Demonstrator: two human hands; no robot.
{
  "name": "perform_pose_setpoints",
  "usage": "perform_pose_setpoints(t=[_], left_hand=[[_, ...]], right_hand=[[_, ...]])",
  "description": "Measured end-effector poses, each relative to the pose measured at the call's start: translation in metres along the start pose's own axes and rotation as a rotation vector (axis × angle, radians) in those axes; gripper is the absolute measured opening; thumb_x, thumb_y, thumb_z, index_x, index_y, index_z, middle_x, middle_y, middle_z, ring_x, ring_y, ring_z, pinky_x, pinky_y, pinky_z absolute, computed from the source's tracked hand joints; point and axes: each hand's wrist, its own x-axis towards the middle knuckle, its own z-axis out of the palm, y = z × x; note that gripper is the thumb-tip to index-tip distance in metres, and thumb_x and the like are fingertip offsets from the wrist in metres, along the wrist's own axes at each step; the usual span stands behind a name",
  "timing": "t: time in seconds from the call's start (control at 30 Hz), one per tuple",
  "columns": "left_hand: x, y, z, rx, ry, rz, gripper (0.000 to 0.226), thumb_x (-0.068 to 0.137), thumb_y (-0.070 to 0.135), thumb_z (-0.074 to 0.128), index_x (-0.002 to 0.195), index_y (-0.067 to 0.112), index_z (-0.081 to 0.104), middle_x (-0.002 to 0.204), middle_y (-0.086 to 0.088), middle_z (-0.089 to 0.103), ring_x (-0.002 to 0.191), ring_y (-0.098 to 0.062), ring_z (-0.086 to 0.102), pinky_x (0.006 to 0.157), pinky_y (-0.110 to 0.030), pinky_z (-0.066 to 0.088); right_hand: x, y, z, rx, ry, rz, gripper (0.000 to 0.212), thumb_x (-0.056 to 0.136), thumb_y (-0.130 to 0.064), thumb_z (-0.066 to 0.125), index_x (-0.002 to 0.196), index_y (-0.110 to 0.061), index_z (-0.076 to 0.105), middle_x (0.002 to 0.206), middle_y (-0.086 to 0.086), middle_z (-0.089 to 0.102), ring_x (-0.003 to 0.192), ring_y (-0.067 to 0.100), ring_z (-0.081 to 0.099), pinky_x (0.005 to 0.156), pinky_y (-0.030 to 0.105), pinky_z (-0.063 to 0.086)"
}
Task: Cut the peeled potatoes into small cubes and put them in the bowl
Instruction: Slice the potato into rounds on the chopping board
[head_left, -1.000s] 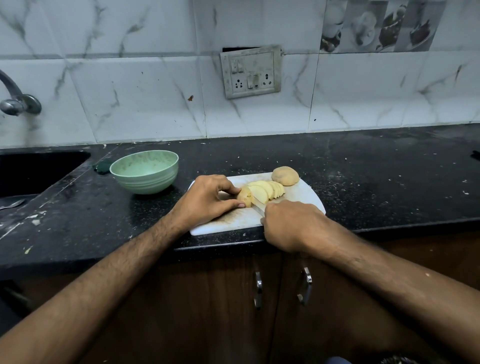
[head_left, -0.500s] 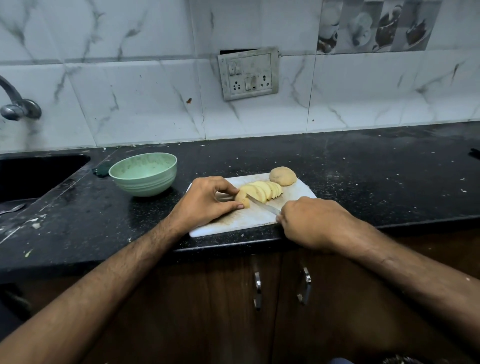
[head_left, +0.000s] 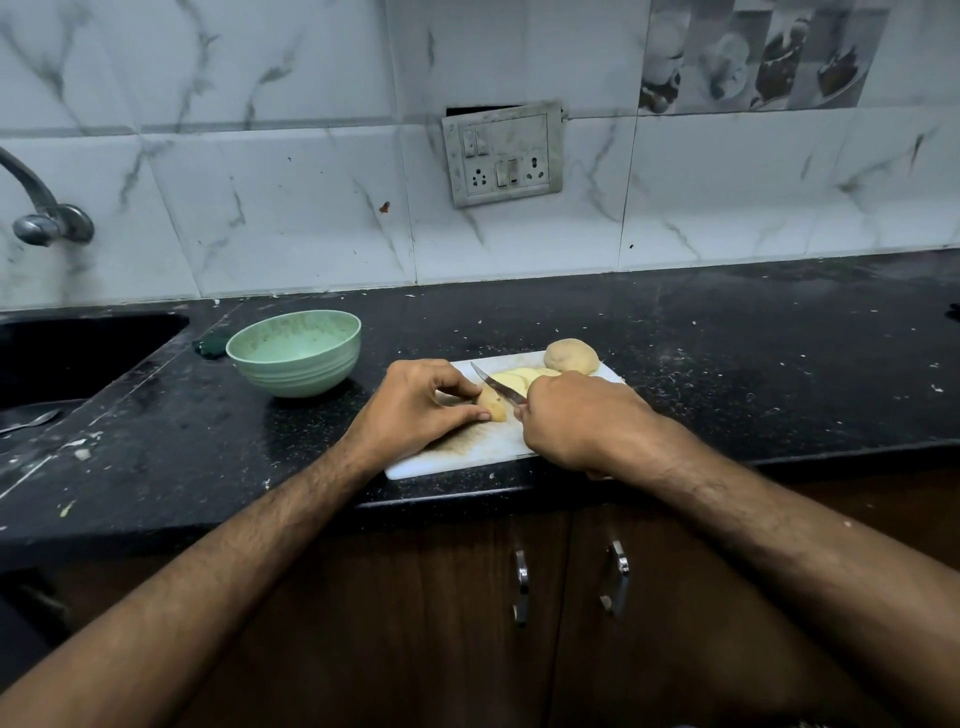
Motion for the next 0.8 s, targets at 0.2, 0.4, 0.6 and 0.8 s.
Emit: perform_pose_setpoints(t=[0.2, 0.4, 0.6, 0.8], left_hand=[[0.001, -0.001, 0.001, 0.0, 0.002, 0.018, 0.025, 0.073, 0.033, 0.09, 0.088, 0.016, 0.081, 0.088, 0.011, 0.075, 0.085, 0.002, 0.069, 0.078, -0.013, 0.052], [0.002, -0.004, 0.001, 0.022, 0.0, 0.059, 0.021, 0.074, 0.031, 0.09, 0.085, 0.016, 0.08, 0.086, 0.01, 0.074, 0.082, 0.0, 0.069, 0.076, -0.02, 0.054], [0.003, -0.006, 0.002, 0.044, -0.013, 0.109, 0.019, 0.076, 0.032, 0.087, 0.085, 0.017, 0.081, 0.086, 0.009, 0.075, 0.081, -0.001, 0.069, 0.074, -0.03, 0.056], [0.004, -0.007, 0.002, 0.064, -0.003, 0.119, 0.025, 0.077, 0.037, 0.085, 0.085, 0.014, 0.081, 0.086, 0.005, 0.076, 0.079, -0.008, 0.072, 0.07, -0.035, 0.058]], right_hand=[[0.0, -0.002, 0.006, -0.019, 0.013, 0.0, 0.017, 0.102, -0.029, 0.039, 0.108, -0.017, 0.05, 0.116, 0.007, 0.059, 0.087, 0.023, 0.045, 0.073, 0.035, 0.035], [-0.002, -0.007, 0.008, -0.02, 0.015, -0.002, 0.026, 0.101, -0.027, 0.039, 0.12, -0.013, 0.052, 0.119, 0.008, 0.059, 0.087, 0.023, 0.046, 0.074, 0.036, 0.036], [0.004, -0.013, 0.009, -0.053, -0.025, -0.005, 0.029, 0.097, -0.021, 0.04, 0.124, -0.014, 0.05, 0.12, 0.008, 0.058, 0.099, 0.026, 0.055, 0.079, 0.038, 0.042], [0.017, -0.016, 0.007, -0.01, -0.119, -0.003, 0.009, 0.096, -0.018, 0.039, 0.103, -0.014, 0.044, 0.086, 0.001, 0.055, 0.045, 0.015, 0.056, 0.053, 0.031, 0.035]])
